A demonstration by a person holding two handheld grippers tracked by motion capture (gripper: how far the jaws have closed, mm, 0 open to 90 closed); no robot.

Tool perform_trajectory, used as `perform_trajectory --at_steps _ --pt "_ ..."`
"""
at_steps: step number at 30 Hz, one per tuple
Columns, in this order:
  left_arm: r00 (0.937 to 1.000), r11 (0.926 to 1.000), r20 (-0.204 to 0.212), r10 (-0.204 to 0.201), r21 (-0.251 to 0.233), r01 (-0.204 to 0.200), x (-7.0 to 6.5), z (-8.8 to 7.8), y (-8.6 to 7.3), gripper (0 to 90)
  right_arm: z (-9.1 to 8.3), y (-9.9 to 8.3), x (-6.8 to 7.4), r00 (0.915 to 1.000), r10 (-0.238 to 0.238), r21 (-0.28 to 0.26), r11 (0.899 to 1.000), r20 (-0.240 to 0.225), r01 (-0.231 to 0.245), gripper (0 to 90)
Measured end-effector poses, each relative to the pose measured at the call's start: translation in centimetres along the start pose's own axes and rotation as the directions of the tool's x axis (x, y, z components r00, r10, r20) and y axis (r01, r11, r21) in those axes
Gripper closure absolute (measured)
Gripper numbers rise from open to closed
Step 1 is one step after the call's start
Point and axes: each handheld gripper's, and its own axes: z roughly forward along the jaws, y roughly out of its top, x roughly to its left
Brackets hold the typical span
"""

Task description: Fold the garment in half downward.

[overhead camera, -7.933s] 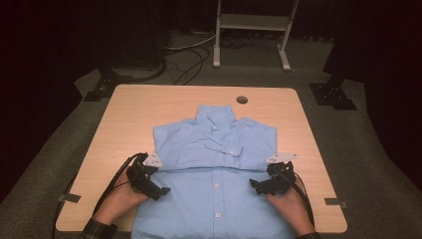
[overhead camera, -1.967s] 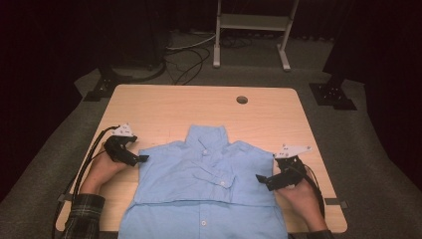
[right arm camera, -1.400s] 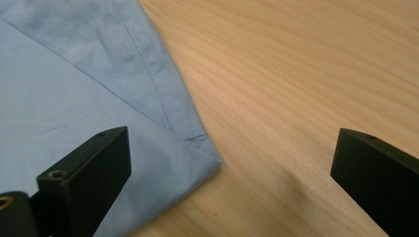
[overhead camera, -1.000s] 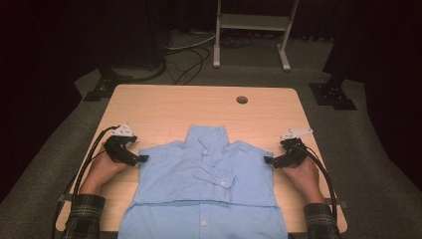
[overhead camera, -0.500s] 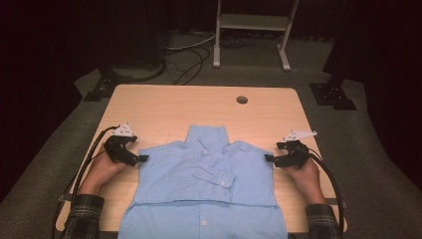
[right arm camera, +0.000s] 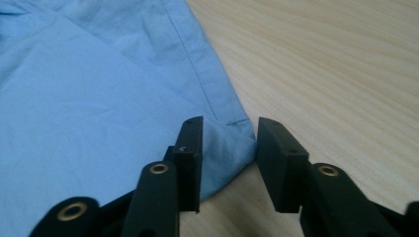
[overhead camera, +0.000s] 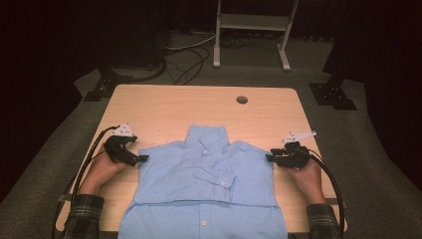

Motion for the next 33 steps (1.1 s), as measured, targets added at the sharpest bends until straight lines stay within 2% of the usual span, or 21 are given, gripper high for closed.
perform_trajectory --at_steps 6,11,14,18,20,21,22,25,29,33 --pt "1.0 1.0 -0.001 0.001 0.0 -0.001 0.0 0.0 0.0 0.0 0.0 0.0 0.0 0.9988 0.013 0.008 1.0 -0.047 -0.013 85.2" --pt "1.0 1.0 0.006 0.005 -0.006 -0.005 0.0 -0.1 0.0 0.3 0.0 0.0 0.0 0.998 0.026 0.011 1.0 -0.058 -0.025 86.9" --pt "1.0 1.0 0.001 -0.002 -0.009 0.002 -0.1 -0.2 -0.1 2.5 0.0 0.0 0.0 0.9979 0.026 0.011 1.0 -0.058 -0.026 86.9" --pt "0.9998 0.9997 0.018 0.01 -0.021 -0.01 -0.2 -0.4 -0.2 6.6 0.0 0.0 0.0 0.9979 0.028 0.012 1.0 -0.058 -0.027 86.9" --pt "0.9991 0.9987 0.035 0.022 -0.046 -0.021 -0.3 -0.7 -0.4 14.5 0.0 0.0 0.0 0.998 0.027 0.012 1.0 -0.057 -0.027 86.9" --pt "0.998 0.9975 0.055 0.031 -0.065 -0.027 -0.4 -0.9 -0.6 26.3 0.0 0.0 0.0 0.998 0.027 0.013 1.0 -0.057 -0.026 86.9" --pt "0.9981 0.9972 0.055 0.029 -0.071 -0.025 -0.6 -1.0 -0.7 36.4 0.0 0.1 0.0 0.9981 0.026 0.013 1.0 -0.056 -0.026 86.9" --pt "0.9979 0.9968 0.063 0.016 -0.079 -0.011 -1.0 -1.2 -0.8 46.9 0.0 0.1 0.0 0.9981 0.027 0.014 1.0 -0.055 -0.026 86.9" --pt "0.9964 0.9963 0.084 -0.011 -0.084 0.018 -1.0 -1.2 -0.8 66.0 0.0 0.1 0.1 0.9983 0.024 0.015 1.0 -0.054 -0.023 86.9" --pt "0.9943 0.9957 0.102 -0.034 -0.083 0.042 -1.1 -1.1 -0.8 74.9 0.0 0.1 0.1 0.9981 0.027 0.017 1.0 -0.055 -0.026 87.0"
